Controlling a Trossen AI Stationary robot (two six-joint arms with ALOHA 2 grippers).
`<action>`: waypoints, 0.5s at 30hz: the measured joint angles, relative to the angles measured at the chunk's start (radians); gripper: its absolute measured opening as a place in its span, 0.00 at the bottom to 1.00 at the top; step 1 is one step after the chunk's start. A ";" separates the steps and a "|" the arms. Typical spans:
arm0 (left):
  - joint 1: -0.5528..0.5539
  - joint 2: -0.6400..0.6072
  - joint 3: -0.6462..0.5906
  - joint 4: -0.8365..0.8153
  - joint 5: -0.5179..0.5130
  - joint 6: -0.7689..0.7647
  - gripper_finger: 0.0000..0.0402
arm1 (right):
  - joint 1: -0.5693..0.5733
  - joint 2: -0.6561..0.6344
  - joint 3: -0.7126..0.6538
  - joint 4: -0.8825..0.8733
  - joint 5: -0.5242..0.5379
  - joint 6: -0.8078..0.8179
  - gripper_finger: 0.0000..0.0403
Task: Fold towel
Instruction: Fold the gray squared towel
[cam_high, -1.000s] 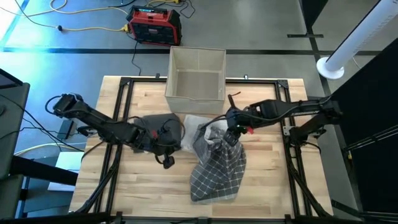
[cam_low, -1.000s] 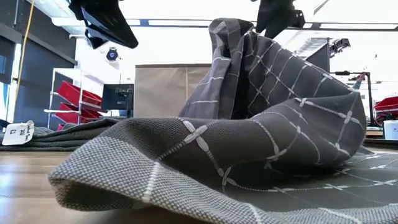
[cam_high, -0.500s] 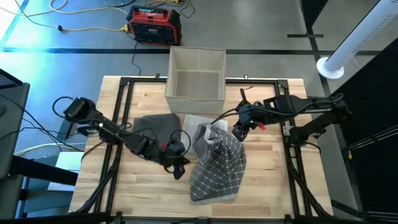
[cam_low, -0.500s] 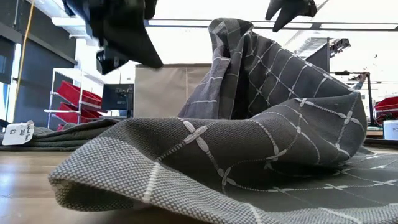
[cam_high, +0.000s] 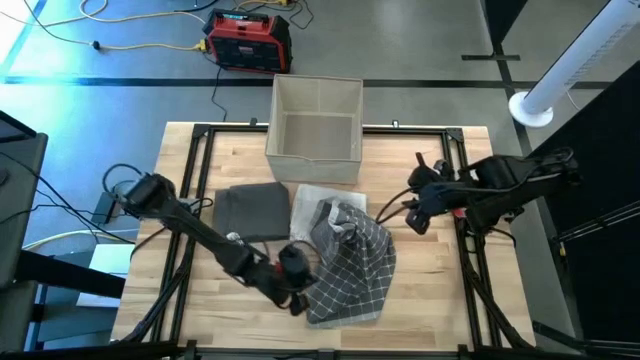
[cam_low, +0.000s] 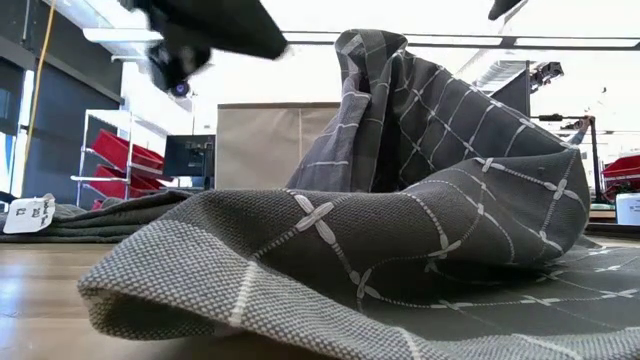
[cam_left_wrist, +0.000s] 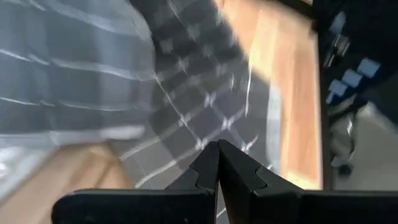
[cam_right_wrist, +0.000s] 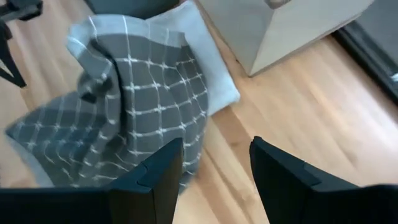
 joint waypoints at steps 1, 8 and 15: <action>0.003 0.027 0.024 -0.032 0.010 -0.012 0.00 | 0.000 -0.003 0.000 -0.004 0.000 0.000 0.43; 0.017 0.164 0.196 -0.236 0.038 -0.064 0.06 | 0.000 -0.024 0.000 -0.033 0.002 0.000 0.43; 0.062 0.216 0.254 -0.230 0.065 -0.095 0.23 | 0.006 -0.033 0.000 -0.040 0.039 0.017 0.43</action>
